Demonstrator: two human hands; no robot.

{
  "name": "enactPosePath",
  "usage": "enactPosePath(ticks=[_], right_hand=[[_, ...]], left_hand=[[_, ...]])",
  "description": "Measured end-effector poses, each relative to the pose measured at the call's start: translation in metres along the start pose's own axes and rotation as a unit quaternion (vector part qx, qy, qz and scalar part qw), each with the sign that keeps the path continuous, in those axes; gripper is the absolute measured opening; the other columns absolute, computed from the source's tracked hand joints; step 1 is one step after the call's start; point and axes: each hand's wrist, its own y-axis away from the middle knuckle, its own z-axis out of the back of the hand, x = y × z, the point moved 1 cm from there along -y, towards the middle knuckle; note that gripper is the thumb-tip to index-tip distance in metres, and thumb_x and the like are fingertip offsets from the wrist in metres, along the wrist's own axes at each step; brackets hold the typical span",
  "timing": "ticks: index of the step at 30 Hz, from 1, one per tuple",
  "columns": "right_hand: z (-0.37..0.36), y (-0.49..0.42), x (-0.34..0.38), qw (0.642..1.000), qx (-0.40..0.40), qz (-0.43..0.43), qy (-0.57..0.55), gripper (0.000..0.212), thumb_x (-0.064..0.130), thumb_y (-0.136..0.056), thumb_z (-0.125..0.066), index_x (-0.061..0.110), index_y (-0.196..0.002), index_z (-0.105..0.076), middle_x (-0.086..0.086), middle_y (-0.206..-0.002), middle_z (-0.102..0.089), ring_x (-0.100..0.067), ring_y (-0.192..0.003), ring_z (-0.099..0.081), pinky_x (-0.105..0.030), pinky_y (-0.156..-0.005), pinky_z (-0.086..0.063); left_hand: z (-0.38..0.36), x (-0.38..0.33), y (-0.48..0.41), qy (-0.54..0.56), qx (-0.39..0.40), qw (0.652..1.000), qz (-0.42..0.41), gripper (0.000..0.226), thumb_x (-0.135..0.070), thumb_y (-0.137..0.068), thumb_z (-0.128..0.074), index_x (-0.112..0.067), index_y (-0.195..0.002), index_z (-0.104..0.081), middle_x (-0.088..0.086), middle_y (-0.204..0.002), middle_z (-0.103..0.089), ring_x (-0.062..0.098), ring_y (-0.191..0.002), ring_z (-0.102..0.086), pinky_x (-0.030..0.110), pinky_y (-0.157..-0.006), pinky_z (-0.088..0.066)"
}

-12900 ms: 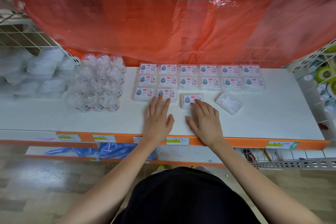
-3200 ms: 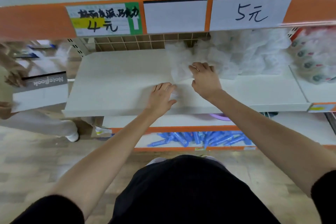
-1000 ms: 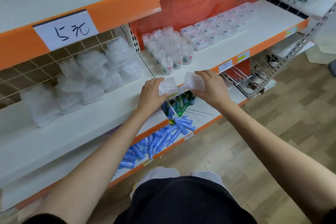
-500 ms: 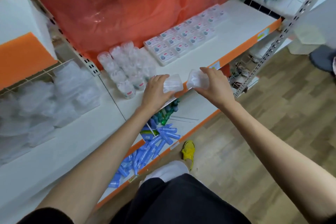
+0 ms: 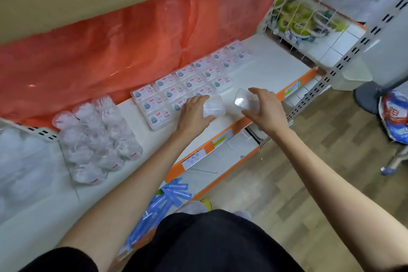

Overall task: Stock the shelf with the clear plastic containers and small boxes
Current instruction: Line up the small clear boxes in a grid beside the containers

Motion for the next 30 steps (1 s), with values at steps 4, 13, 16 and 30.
enactPosePath(ticks=[4,13,16,30], right_hand=[[0.004,-0.038,-0.039,1.0,0.016,-0.002,-0.008,0.064,0.029,-0.082,-0.076,0.011,-0.138,-0.05,-0.01,-0.134,-0.056,-0.034,-0.119,-0.05,-0.044,-0.098,-0.039],[-0.017,-0.122,-0.111,0.986,0.141,0.091,-0.025,0.064,0.03,-0.082,-0.076,0.012,-0.138,-0.051,-0.011,-0.133,-0.058,-0.034,-0.121,-0.05,-0.041,-0.1,-0.035],[-0.021,-0.137,-0.122,0.97,0.188,0.148,-0.033,0.066,0.028,-0.079,-0.078,0.012,-0.138,-0.052,-0.011,-0.132,-0.059,-0.034,-0.122,-0.05,-0.04,-0.1,-0.034],[-0.022,-0.175,-0.146,0.936,0.207,0.228,-0.169,0.051,0.061,-0.087,-0.053,0.025,-0.123,-0.061,0.009,-0.125,-0.06,-0.016,-0.117,-0.052,-0.035,-0.099,-0.04]], left_hand=[[-0.013,-0.015,-0.036,0.007,-0.012,1.0,0.011,0.065,-0.029,-0.08,-0.078,-0.013,-0.137,-0.051,0.009,-0.137,-0.054,0.029,-0.127,-0.044,0.034,-0.106,-0.03],[-0.045,-0.036,-0.098,0.007,-0.079,0.99,0.12,0.063,-0.026,-0.083,-0.075,-0.012,-0.138,-0.049,0.01,-0.139,-0.052,0.029,-0.131,-0.042,0.036,-0.109,-0.03],[-0.056,-0.05,-0.108,0.01,-0.103,0.98,0.171,0.063,-0.028,-0.082,-0.075,-0.014,-0.138,-0.049,0.007,-0.138,-0.053,0.028,-0.131,-0.042,0.04,-0.109,-0.033],[-0.074,-0.084,-0.119,0.016,-0.157,0.955,0.249,0.066,-0.027,-0.083,-0.075,-0.014,-0.14,-0.045,0.005,-0.139,-0.051,0.025,-0.132,-0.039,0.033,-0.109,-0.029]])
